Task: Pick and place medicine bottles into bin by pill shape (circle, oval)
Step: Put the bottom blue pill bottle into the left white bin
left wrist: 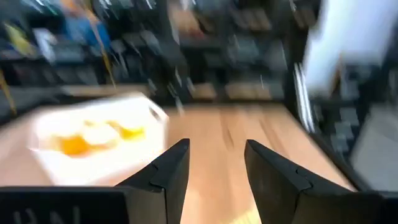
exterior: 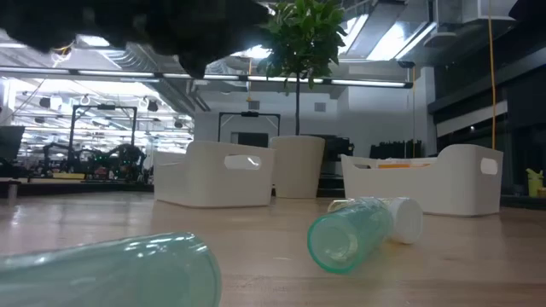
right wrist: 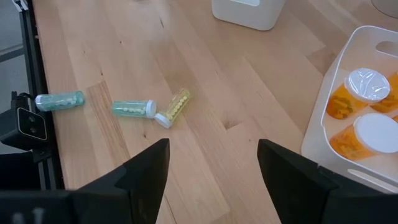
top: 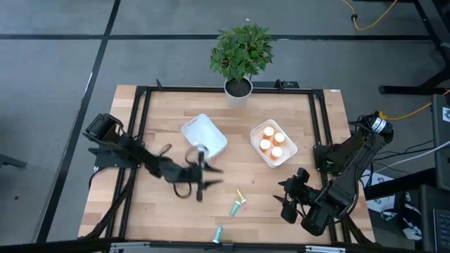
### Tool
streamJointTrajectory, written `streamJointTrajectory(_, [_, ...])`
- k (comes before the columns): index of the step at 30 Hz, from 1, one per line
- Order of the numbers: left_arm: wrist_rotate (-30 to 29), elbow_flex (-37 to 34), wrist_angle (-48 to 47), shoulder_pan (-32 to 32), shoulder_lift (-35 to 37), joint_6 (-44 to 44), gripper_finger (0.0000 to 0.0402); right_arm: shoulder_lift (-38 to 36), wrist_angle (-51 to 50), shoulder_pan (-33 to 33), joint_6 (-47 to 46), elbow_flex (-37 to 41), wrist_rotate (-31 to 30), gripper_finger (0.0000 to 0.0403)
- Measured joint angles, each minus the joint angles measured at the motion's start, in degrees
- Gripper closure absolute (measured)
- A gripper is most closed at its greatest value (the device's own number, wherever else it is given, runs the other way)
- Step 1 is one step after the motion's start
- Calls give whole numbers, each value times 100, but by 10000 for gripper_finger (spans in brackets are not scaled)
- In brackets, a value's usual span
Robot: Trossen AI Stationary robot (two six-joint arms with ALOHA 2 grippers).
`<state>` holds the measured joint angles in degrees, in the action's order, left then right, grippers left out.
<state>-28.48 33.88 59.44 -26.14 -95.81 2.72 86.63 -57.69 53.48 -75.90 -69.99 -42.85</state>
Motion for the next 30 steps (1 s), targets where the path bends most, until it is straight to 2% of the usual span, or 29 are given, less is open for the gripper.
streamJointTrajectory(4, [53, 1062, -2853, -381, -2, 717, 255, 0, -1, 2, 2, -1, 0, 157])
streamJointTrajectory(6, [346, 1561, -4247, -492, -2, 1266, 255, 0, -1, 2, 2, 2, -2, 157])
streamJointTrajectory(8, [677, 1915, -5106, -583, -4, 1707, 255, 0, -1, 2, 4, 0, 0, 157])
streamJointTrajectory(10, [1018, 2174, -5361, -652, -4, 1989, 255, 0, 0, 1, 4, 2, -1, 157])
streamJointTrajectory(16, [2168, 2616, -5346, -878, -161, 2615, 256, 0, 2, 1, 7, 2, 7, 157])
streamJointTrajectory(21, [2867, 2886, -5496, -1113, -744, 1829, 264, 0, 2, 2, 72, 2, 90, 157])
streamJointTrajectory(25, [3182, 3354, -5530, -1016, -1183, 1644, 265, 0, 21, 0, 225, -1, 94, 157])
streamJointTrajectory(30, [3370, 4168, -6610, -896, -1626, 845, 265, 0, 34, 2, 269, 1, 260, 157])
